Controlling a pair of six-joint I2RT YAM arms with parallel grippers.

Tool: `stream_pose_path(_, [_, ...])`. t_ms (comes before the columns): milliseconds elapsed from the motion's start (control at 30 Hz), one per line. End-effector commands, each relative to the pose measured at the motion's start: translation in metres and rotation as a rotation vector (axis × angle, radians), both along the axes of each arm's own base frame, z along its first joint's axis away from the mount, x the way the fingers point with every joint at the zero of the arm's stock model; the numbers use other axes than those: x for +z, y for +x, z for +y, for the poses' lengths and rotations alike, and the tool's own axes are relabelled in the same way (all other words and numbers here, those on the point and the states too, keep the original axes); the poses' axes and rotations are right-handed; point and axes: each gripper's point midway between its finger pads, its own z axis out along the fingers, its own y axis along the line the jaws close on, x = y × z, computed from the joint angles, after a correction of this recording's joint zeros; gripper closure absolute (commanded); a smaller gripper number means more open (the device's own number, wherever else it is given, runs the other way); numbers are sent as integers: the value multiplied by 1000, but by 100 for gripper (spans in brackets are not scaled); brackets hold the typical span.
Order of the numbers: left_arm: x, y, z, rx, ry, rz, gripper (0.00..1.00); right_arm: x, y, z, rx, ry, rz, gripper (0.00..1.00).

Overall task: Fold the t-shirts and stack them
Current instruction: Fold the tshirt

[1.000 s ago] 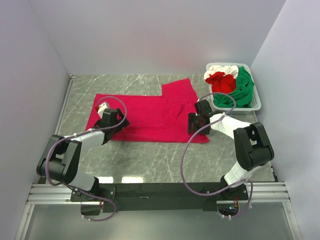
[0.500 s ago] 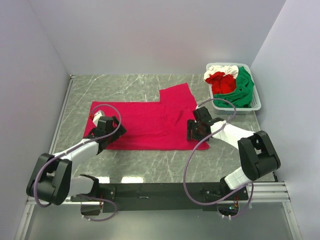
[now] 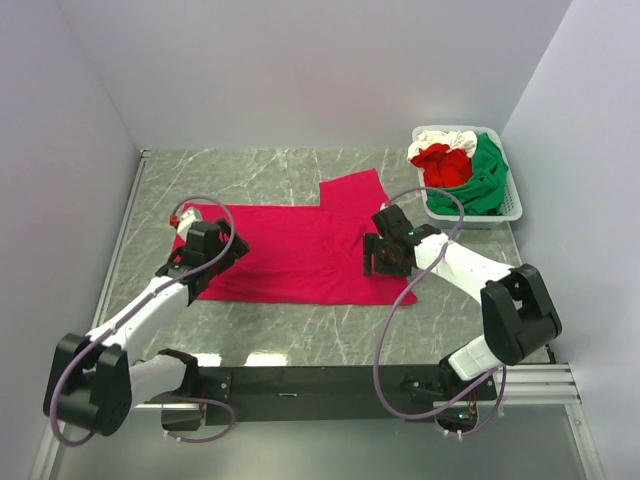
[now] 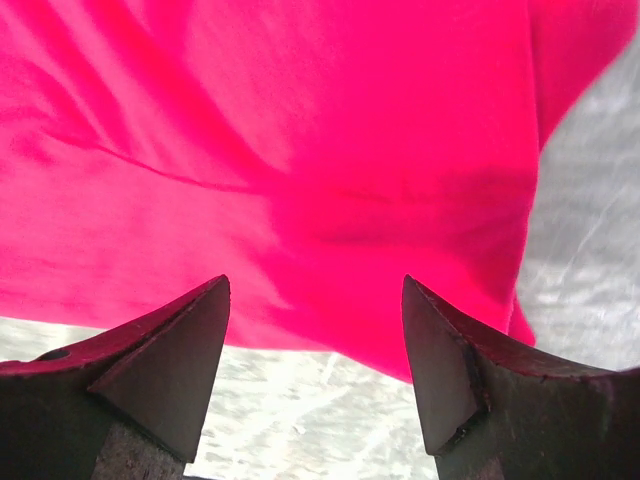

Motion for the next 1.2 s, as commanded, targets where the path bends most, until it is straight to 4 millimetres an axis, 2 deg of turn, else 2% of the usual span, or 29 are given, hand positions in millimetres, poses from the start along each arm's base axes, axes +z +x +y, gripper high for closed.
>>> stream_pose_path(0, [1, 13, -5, -19, 7, -15, 1, 13, 19, 6, -5, -3, -52, 24])
stream_pose_path(133, [-20, 15, -6, -23, 22, 28, 1, 2, 26, 10, -4, -1, -44, 24])
stream_pose_path(300, [-41, 10, -4, -22, 39, 74, 1, -23, 16, 10, 3, -26, 11, 25])
stream_pose_path(500, [-52, 2, -3, -26, 38, 106, 1, -37, -4, 10, 16, -41, 48, 27])
stream_pose_path(633, [-60, -10, 6, 0, 55, 129, 1, -44, -17, 7, 19, -48, 67, 27])
stream_pose_path(900, [-74, -28, 3, 5, 1, 183, 1, -56, -45, -2, 20, -56, 106, 27])
stream_pose_path(1167, [-72, -46, 12, 42, 2, 190, 1, -60, -65, -2, 25, -34, 129, 27])
